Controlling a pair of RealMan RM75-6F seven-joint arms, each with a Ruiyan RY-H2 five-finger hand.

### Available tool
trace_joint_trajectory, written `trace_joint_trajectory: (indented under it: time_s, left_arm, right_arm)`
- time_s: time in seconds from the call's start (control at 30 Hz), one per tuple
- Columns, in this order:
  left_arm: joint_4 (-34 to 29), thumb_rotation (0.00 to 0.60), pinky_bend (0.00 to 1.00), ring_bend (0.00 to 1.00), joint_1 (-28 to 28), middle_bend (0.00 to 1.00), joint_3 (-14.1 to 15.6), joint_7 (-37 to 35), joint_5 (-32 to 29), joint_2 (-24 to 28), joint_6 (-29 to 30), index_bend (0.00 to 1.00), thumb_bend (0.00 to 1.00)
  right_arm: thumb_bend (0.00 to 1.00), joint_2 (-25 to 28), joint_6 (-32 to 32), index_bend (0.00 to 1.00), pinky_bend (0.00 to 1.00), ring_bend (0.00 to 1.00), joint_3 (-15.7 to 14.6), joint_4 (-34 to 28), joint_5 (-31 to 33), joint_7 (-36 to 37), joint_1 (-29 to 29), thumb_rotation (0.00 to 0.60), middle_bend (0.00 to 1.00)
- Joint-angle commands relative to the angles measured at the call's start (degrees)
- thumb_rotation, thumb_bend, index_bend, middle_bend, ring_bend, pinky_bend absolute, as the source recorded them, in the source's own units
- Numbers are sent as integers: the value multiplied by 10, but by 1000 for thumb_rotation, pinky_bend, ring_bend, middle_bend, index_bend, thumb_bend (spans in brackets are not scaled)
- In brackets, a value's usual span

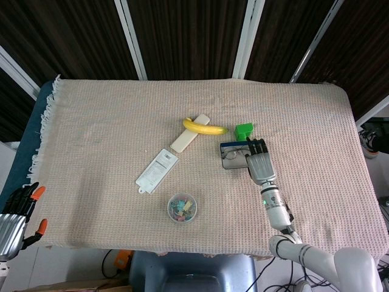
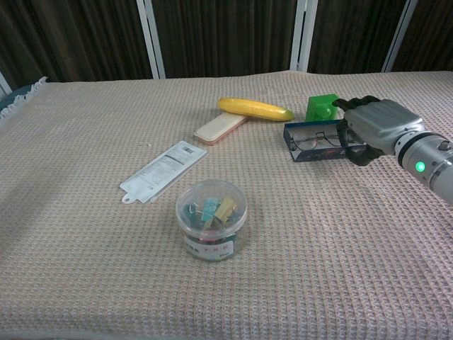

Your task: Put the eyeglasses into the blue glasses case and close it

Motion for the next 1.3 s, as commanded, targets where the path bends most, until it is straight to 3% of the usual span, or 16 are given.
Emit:
trace_joint_trajectory:
  time_s: [0.03,0.37,0.7,0.83,0.97,1.3]
  left_arm:
    - [1,600,78,0,0,0,0,-2,0,0,0,0,430]
    - [2,600,78,0,-1,0,0,-1,2,-1,-1,0,429]
    - [0,600,78,0,-1,0,1,0,3,0,-1,0,429]
    - [0,600,78,0,-1,0,3,3,6,-1,-1,0,430]
    - [-1,600,78,0,-2,0,3,5,6,-2,-2,0,430]
    - [-3,600,79,0,-4,0,3,11,3,-2,-9,0,433]
  right_arm:
    - [586,-2,2,678,0,0,-3,5,-4,12,0,600,91]
    - [647,15,38,714,0,0,-32,-14,-45,50,-20,600,99]
    - [648,108,116,723,0,0,-118,-158,-132,69,-91,600,99]
    - [648,137,122,726,0,0,-137,-200,-147,79,-107,600,99]
    - [648,154,118,726,0,0,-130,-229,-144,91,-109,600,99]
    - [647,145,65,726,0,0,-75,-235,-79,63,-80,600,100]
